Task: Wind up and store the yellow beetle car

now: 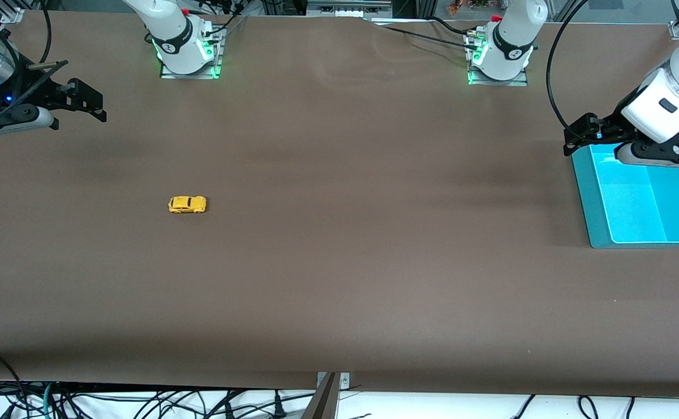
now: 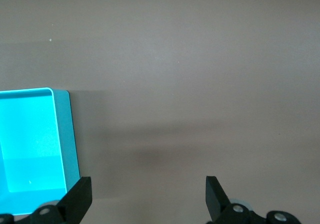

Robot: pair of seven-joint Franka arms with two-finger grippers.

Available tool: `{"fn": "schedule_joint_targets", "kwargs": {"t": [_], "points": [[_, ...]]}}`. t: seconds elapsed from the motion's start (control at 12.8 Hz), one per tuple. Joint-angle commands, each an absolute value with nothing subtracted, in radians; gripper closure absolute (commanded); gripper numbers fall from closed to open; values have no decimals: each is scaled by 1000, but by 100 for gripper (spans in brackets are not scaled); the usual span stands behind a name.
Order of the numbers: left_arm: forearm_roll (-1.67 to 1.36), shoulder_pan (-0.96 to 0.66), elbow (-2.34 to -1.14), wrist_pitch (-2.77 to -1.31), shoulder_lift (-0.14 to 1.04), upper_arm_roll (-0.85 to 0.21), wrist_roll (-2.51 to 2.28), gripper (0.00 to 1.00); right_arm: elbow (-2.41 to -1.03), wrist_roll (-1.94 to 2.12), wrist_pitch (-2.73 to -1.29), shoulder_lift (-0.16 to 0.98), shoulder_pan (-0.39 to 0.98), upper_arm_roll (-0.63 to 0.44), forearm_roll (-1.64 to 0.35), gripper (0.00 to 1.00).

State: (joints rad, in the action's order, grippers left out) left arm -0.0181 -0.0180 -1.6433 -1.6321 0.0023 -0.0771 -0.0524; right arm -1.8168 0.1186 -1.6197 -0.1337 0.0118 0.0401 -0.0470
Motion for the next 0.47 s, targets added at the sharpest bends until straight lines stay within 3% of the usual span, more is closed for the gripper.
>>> {"fn": "schedule_joint_targets", "kwargs": {"t": [0.0,0.39], "points": [[8,-15,-1634,-1615,-8,-81,-64,0,-1784,100,-1586,-121,14,40,-46,0],[8,-17,-1632,-1609,-8,-81,-66,0,-1781,72,-1586,-112,12,40,-41,0]]}}
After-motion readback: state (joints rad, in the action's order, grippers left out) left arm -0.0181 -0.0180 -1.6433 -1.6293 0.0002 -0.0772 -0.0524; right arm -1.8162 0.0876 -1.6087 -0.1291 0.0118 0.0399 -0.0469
